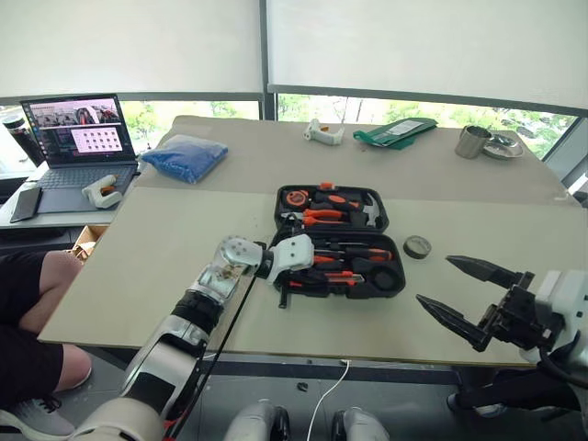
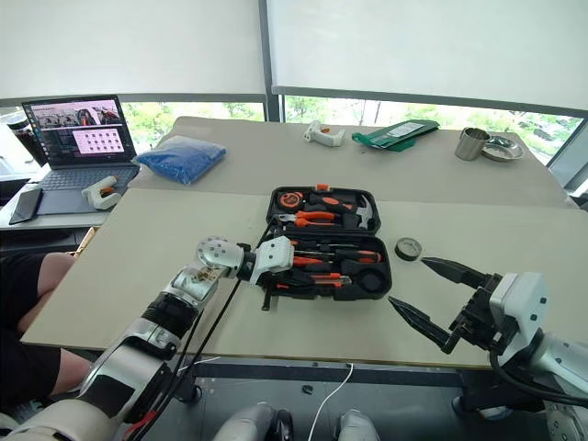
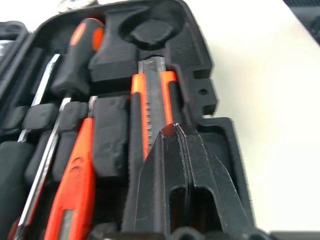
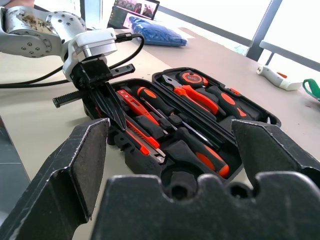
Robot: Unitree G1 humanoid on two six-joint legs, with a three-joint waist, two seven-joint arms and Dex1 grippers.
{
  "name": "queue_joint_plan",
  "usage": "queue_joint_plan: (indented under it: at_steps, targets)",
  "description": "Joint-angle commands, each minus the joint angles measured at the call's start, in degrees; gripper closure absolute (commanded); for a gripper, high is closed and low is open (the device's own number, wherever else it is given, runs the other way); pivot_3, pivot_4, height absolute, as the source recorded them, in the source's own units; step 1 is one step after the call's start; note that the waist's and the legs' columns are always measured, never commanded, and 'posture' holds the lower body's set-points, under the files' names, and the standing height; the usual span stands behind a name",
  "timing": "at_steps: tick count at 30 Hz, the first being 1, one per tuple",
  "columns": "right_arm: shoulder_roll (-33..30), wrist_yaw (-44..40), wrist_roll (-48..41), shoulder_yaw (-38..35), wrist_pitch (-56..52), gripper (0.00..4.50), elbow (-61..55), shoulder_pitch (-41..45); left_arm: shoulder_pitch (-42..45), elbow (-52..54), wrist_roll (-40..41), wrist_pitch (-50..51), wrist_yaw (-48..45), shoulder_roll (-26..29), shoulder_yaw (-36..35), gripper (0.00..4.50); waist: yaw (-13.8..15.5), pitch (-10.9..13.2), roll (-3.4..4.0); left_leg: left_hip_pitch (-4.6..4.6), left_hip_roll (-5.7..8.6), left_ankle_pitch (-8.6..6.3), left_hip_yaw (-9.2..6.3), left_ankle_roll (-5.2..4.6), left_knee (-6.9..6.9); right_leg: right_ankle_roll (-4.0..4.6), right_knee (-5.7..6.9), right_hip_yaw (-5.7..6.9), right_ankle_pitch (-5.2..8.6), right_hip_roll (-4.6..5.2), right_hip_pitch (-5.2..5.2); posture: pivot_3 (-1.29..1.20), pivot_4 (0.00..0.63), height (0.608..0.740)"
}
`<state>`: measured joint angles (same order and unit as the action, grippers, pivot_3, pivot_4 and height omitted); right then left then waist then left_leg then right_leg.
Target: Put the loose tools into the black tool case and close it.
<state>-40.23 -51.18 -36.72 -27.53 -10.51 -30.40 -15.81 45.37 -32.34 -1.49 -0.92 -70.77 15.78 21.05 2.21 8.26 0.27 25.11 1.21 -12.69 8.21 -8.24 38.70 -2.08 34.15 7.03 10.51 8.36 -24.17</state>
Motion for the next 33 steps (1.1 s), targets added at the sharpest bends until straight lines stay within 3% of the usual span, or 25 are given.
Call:
queue_joint_plan:
  at_steps: [1, 4, 7, 10, 12, 15, 20, 22, 25, 28, 31, 33]
  targets:
    - [-1.04, 0.11, 0.04, -0.91, -0.6, 0.0, 0.35, 0.81, -1.19, -6.03, -3.94, 3.47, 3.24, -0.62, 2.37, 4.48, 0.32, 0.0, 0.0, 0.0, 0.02, -0.01, -0.01, -0.02, 0.01, 0.01, -0.02, 0.01, 0.01, 0.02, 0.03, 0.0, 0.15, 0.74]
    - [-0.9, 0.97, 0.04, -1.07, -0.67, 0.0, 1.28, 1.64, -0.77, -5.93, -0.51, 2.39, 2.73, -1.08, -0.73, 4.48, 0.41, 0.0, -0.01, 0.0, 0.06, -0.07, 0.0, -0.12, 0.04, 0.02, -0.07, -0.03, 0.02, 0.07, 0.07, 0.0, 0.15, 0.74]
    - [0.74, 4.79, -0.44, -3.29, -1.2, 0.0, 2.15, 2.06, -0.65, -1.53, 9.86, 1.79, 3.62, -2.92, -10.49, 4.48, 0.08, 0.02, -0.02, 0.0, 0.06, -0.09, 0.02, -0.16, 0.05, -0.07, -0.09, -0.13, -0.05, 0.08, 0.03, 0.0, 0.15, 0.74]
    - [3.32, 8.93, -1.36, -6.71, -1.8, 0.0, 1.99, 0.47, -1.7, 3.17, 14.87, -1.35, 1.73, -0.22, -15.96, 3.75, -0.09, 0.18, -0.06, 0.08, 0.02, -0.06, 0.01, -0.1, 0.02, -0.04, -0.05, -0.11, -0.05, 0.05, -0.13, 0.0, 0.15, 0.74]
    - [5.16, 11.41, 0.88, -8.12, -1.74, 0.0, 2.25, -2.2, -3.84, 6.46, 19.11, -1.39, -1.57, 2.54, -19.31, 2.98, -0.07, 0.18, -0.05, 0.12, 0.02, 0.26, 0.01, 0.41, -0.02, -0.15, 0.0, -0.06, -0.16, 0.02, -0.21, 0.0, 0.15, 0.74]
    - [7.3, 12.13, 4.7, -9.29, 0.84, 0.0, 3.73, -6.22, -6.96, 9.13, 22.63, -1.59, -3.88, 6.51, -23.07, 1.88, -0.09, 0.16, -0.02, 0.1, 0.05, 0.27, 0.01, 0.48, -0.27, 0.32, -0.03, -0.01, -0.2, 0.03, -0.22, 0.0, 0.15, 0.74]
    - [11.16, 11.69, 8.23, -10.23, 5.26, 0.0, 5.56, -12.53, -15.54, 14.5, 25.29, -0.58, -5.2, 13.9, -27.85, 0.14, -0.09, 0.18, 0.02, 0.04, 0.15, 0.23, 0.01, 0.57, -0.41, 0.22, -0.05, 0.0, -0.02, 0.01, -0.23, 0.0, 0.15, 0.74]
    - [10.99, 12.52, 9.73, -10.4, 5.33, 0.0, 6.1, -13.67, -19.12, 17.81, 26.18, 1.43, -4.61, 16.19, -28.75, 0.03, -0.12, 0.18, 0.03, 0.04, 0.14, 0.24, 0.01, 0.61, -0.43, 0.06, -0.07, -0.03, 0.18, 0.0, -0.25, 0.0, 0.15, 0.74]
    - [6.64, 12.66, 9.15, -9.52, -0.72, 0.0, 5.41, -12.56, -22.43, 22.34, 26.8, 2.77, -3.24, 17.54, -29.02, 0.03, -0.09, 0.23, 0.11, 0.01, 0.16, 0.33, 0.02, 0.77, -0.49, 0.14, -0.07, -0.16, 0.26, 0.0, -0.23, 0.0, 0.15, 0.74]
    - [-2.81, 9.56, 4.34, -7.41, -11.97, 0.0, 5.08, -7.2, -22.93, 26.35, 27.05, 3.88, -1.46, 16.86, -27.84, 0.03, -0.22, 0.26, 0.16, 0.01, 0.21, 0.33, 0.22, 0.77, -0.78, 0.07, -0.05, -0.68, 0.21, -0.05, -0.35, 0.0, 0.15, 0.74]
    - [-13.13, 6.0, 4.1, -2.51, -18.82, 0.0, 7.89, 1.67, -22.94, 28.62, 27.48, 5.54, 0.27, 16.18, -27.06, 0.03, -0.15, 0.26, 0.15, -0.01, 0.25, 0.34, 0.33, 0.78, -1.02, 0.14, -0.07, -1.05, 0.12, -0.14, -0.6, 0.0, 0.15, 0.74]
    - [-20.38, 3.95, 5.25, 4.63, -25.12, 0.0, 11.61, 11.16, -23.1, 29.33, 27.34, 5.96, 1.61, 15.4, -26.57, 0.03, -0.14, 0.26, 0.14, 0.0, 0.23, 0.38, 0.38, 0.83, -1.03, 0.3, -0.06, -1.04, -0.04, -0.12, -0.78, 0.0, 0.15, 0.74]
